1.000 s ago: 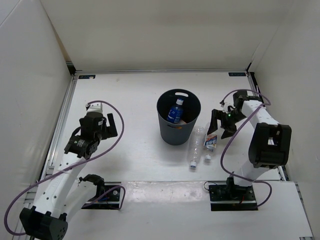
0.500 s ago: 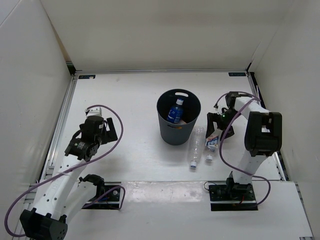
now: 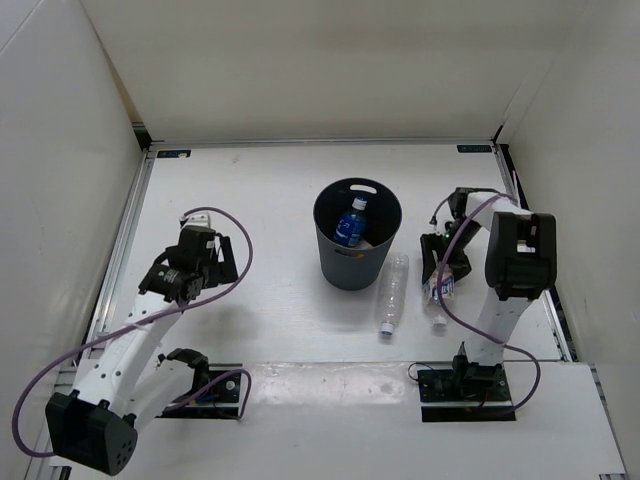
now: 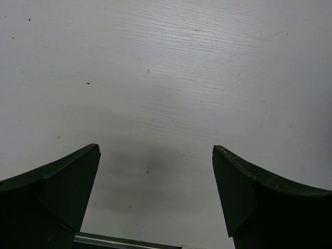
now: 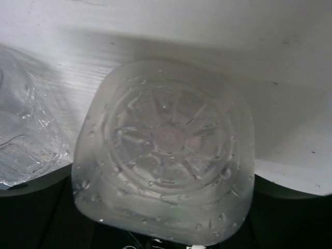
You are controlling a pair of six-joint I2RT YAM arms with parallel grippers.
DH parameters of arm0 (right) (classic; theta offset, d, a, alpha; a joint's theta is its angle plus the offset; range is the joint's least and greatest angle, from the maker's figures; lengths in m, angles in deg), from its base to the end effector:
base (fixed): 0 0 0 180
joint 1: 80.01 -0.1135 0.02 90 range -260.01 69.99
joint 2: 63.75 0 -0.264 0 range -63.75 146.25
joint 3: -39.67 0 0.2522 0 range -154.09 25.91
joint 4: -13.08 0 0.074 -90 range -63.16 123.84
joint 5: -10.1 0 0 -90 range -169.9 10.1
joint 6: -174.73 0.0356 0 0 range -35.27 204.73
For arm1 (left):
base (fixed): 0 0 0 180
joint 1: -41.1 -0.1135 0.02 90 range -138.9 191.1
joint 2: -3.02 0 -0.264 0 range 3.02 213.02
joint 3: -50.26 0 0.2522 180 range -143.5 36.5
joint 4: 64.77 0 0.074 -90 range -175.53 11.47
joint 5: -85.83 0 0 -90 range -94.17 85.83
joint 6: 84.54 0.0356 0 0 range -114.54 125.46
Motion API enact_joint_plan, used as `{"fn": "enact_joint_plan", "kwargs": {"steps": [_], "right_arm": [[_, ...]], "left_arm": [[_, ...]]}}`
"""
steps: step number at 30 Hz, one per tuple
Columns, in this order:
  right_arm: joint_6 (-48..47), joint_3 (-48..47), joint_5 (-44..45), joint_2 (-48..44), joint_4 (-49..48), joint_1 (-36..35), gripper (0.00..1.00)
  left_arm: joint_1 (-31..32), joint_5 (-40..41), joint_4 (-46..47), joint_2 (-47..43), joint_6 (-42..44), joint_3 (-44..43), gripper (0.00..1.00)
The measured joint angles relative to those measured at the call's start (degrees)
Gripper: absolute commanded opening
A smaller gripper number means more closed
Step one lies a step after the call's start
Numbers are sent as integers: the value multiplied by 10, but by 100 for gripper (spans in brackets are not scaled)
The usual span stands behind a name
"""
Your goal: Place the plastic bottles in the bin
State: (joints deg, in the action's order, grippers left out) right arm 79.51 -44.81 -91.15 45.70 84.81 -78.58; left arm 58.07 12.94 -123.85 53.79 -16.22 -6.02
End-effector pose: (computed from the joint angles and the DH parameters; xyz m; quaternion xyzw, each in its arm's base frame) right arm 0.3239 -0.0011 0.1478 0.0271 -0.9931 -0.1011 0.0524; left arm 0.1640 -0.0391 0.2553 -0.0851 0.9366 0.0311 0.3385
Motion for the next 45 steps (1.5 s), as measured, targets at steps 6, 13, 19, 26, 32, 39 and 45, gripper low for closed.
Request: {"fn": "enact_joint_plan", "kwargs": {"steps": [6,13,19,26,32,39,45], "right_arm": [[-8,-40,8,26,19,-15,51],[-9,-103,5,31,22,14,37],[-7,-174,11,-13,27,41,21],[57,-320,25,-138,-8,52,19],[123,-415,1,-209,-80,-9,19],[87,-399,-26,-264,-145,-192,30],[12,-307,-37,-309,-186,-294,36]], "left_arm": [[0,-1,-3,38,14,-31,100],[0,0,12,64,21,-49,100],[0,2,46,91,9,-50,100],[-3,2,80,140,-9,-52,100],[-4,-3,90,179,4,-78,100],[-14,-17,104,182,24,-90,100],[-27,-30,110,163,30,-81,100]]}}
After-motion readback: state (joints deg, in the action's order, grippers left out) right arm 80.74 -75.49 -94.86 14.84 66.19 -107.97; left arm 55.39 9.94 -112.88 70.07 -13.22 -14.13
